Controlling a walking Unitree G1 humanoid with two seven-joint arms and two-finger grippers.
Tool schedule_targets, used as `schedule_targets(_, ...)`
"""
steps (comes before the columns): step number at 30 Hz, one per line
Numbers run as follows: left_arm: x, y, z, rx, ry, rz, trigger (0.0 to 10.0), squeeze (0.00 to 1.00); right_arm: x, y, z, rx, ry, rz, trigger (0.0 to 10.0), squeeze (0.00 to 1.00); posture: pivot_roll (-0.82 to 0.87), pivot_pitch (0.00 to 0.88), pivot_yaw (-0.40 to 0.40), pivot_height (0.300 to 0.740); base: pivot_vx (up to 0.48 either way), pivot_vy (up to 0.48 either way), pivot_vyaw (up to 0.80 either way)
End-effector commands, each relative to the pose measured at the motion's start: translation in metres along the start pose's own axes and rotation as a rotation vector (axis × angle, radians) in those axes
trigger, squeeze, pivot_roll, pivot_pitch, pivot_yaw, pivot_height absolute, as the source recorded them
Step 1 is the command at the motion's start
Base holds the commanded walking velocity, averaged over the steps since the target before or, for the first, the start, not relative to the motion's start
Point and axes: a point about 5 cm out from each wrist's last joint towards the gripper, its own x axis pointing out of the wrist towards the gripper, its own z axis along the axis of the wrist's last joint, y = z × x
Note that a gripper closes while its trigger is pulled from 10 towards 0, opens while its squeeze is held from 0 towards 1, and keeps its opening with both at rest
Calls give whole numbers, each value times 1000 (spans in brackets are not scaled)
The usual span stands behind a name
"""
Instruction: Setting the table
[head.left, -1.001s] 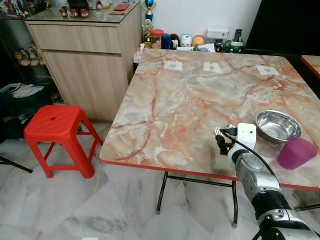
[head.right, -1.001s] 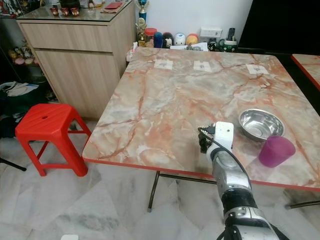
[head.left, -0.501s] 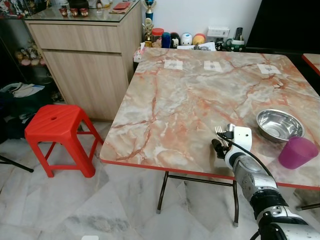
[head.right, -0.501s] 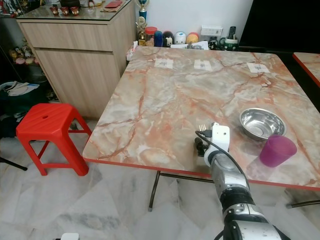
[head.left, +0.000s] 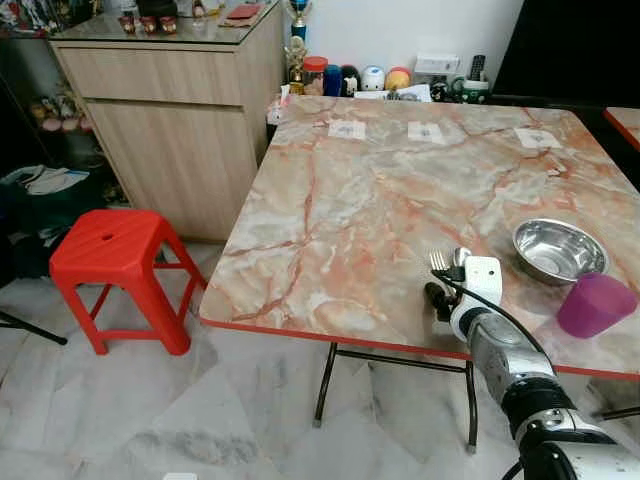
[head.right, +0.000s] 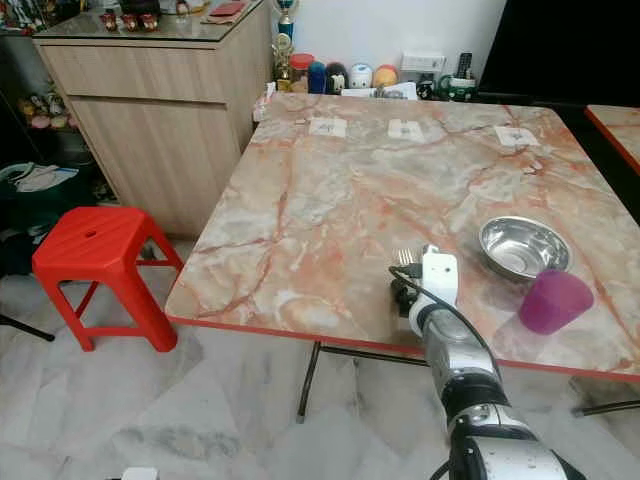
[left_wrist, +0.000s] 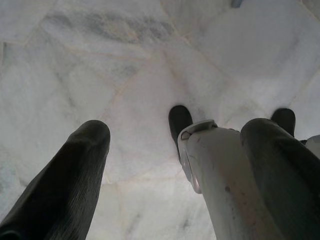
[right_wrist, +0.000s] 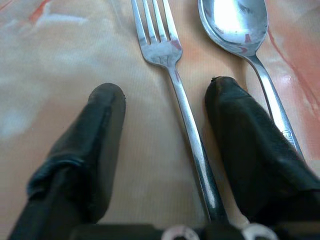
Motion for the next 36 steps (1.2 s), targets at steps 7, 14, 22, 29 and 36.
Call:
schedule_targets(7, -1, 1, -5, -5, 27, 1, 10000, 0, -1, -2, -16, -11, 60, 0, 0, 0, -4, 89, -3, 740, 0, 0, 0)
schedule_targets(14, -1, -2, -6, -3, 30, -3, 10000, 0, -1, 0, -21, -17, 68, 6, 0, 0, -4, 83, -4, 740, 0, 0, 0)
schedule_targets(22, -2, -2, -10, -2, 36, -5, 10000, 0, -2, 5, -29, -17, 83, 21, 0, 0, -1, 76, -6, 740, 0, 0, 0)
schedule_targets(29, -3, -1, -14, 3, 45, -6, 10000, 0, -3, 8, -34, -16, 88, 30, 0, 0, -1, 67, -6, 740, 0, 0, 0)
schedule_targets(36, -5, 1, -20, 8, 57, -6, 10000, 0, -3, 15, -35, 14, 50, 50, 0, 0, -2, 57, -8, 740, 0, 0, 0)
